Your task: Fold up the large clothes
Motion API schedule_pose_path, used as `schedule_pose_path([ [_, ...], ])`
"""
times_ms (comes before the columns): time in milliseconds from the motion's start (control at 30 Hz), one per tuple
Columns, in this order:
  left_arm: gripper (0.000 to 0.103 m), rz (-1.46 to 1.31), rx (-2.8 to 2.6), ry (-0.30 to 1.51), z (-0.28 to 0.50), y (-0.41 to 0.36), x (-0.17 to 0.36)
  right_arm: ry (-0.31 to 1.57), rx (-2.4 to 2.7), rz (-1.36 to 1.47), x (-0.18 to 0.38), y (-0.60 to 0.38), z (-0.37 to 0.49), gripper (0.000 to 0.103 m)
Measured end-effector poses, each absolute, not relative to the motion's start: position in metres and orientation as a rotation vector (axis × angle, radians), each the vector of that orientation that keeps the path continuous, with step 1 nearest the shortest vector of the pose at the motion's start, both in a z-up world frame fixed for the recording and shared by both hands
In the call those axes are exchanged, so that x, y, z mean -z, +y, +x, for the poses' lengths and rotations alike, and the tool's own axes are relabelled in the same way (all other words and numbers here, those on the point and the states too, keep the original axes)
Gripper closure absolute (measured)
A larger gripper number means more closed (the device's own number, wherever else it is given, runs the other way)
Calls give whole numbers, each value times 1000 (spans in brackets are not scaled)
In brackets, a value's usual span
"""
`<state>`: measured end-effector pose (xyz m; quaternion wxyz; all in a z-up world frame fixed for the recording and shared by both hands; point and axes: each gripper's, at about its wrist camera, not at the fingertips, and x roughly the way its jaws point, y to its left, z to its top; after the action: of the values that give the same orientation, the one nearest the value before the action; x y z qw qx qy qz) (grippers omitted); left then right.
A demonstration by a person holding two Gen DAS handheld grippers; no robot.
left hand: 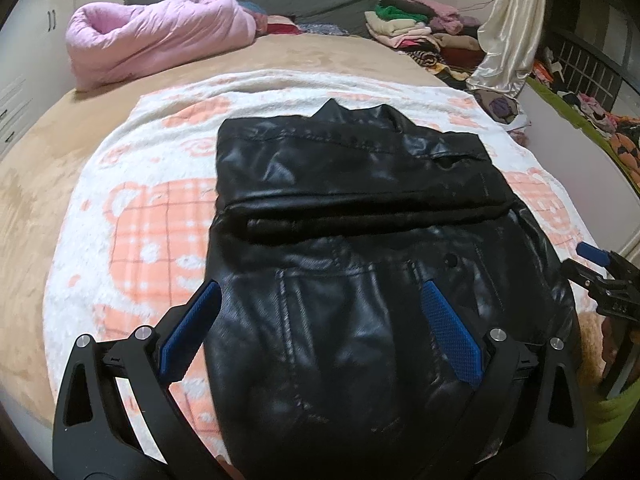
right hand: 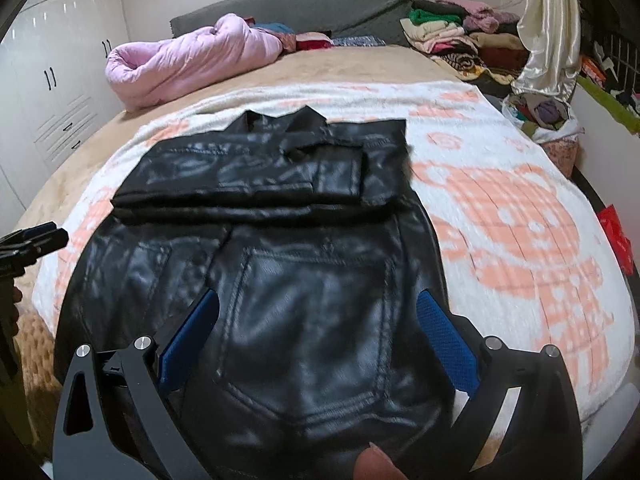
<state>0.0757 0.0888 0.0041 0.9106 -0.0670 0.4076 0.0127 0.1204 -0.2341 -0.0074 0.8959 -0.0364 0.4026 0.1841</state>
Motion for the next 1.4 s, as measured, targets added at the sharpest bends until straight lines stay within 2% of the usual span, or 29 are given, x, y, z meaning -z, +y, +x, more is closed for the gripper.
schedule_pose_path([
  [833, 10, -163, -110, 946, 36, 115, 36, 1046, -304, -114, 73, -287, 91, 4],
  [1300, 10, -165, -141, 1000, 17, 129, 52, 1172, -407, -27, 96, -307, 76, 4],
  [1333, 10, -165, -145, 1008, 15, 131, 54, 1176, -416, -27, 96, -306, 74, 5],
  [1400, 10, -166, -151, 1023, 11, 133, 58, 1177, -452, -29, 96, -307, 67, 21],
])
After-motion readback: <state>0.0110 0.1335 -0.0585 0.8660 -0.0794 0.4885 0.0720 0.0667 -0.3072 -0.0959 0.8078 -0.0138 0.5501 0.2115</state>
